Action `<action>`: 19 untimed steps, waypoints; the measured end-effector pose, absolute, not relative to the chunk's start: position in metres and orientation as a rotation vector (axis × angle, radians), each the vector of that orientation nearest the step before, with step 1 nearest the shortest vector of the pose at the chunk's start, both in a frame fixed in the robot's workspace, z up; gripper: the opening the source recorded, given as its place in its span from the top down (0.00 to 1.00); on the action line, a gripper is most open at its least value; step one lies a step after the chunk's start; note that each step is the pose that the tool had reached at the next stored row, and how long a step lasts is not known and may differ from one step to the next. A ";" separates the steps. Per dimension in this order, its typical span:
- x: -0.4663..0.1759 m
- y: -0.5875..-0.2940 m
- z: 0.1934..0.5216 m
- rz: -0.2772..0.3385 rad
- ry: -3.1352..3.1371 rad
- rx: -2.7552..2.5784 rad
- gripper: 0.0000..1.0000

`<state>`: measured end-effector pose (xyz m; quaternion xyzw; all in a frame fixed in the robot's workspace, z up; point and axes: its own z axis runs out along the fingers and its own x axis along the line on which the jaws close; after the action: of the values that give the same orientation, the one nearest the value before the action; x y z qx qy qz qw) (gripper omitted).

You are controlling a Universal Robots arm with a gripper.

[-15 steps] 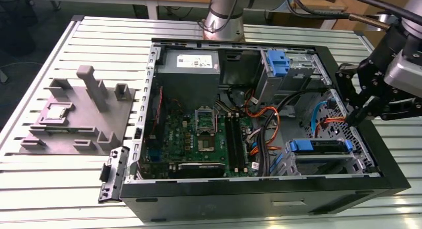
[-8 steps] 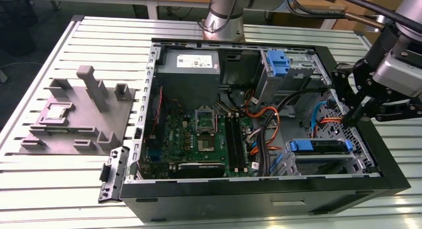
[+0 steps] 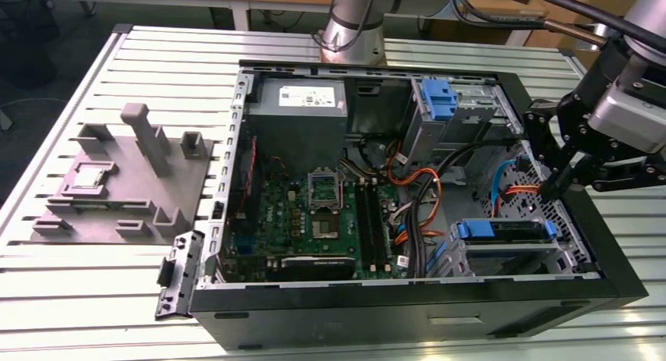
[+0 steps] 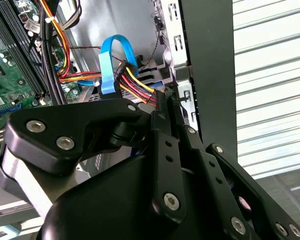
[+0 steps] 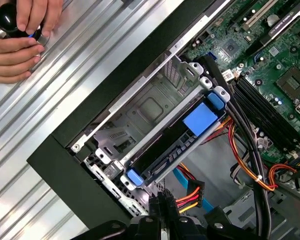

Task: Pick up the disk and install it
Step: 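Insert the first disk wire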

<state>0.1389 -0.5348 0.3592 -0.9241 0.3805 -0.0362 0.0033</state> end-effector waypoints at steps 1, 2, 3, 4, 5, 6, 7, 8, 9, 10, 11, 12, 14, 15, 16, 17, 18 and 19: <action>0.139 -0.535 0.359 -0.114 1.193 -2.897 0.84; 0.139 -0.535 0.359 -0.114 1.199 -2.895 0.84; 0.139 -0.535 0.359 -0.114 1.224 -2.886 0.84; 0.139 -0.535 0.358 -0.115 1.251 -2.875 0.84; 0.139 -0.535 0.358 -0.115 1.276 -2.865 0.84; 0.139 -0.535 0.357 -0.115 1.302 -2.854 0.84; 0.139 -0.535 0.357 -0.115 1.328 -2.842 0.84; 0.139 -0.535 0.356 -0.115 1.354 -2.831 0.84; 0.139 -0.535 0.356 -0.115 1.381 -2.819 0.84; 0.139 -0.535 0.355 -0.115 1.407 -2.807 0.84; 0.139 -0.535 0.355 -0.115 1.432 -2.794 0.84; 0.139 -0.535 0.354 -0.115 1.458 -2.782 0.84; 0.139 -0.535 0.353 -0.115 1.509 -2.756 0.84; 0.139 -0.535 0.353 -0.115 1.534 -2.743 0.84; 0.139 -0.535 0.353 -0.115 1.559 -2.730 0.84; 0.139 -0.535 0.353 -0.115 1.583 -2.717 0.84; 0.138 -0.535 0.352 -0.115 1.595 -2.709 0.84; 0.138 -0.535 0.352 -0.115 1.597 -2.708 0.84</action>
<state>0.1375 -0.5348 0.3523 -0.8608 0.5076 -0.0367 -0.0022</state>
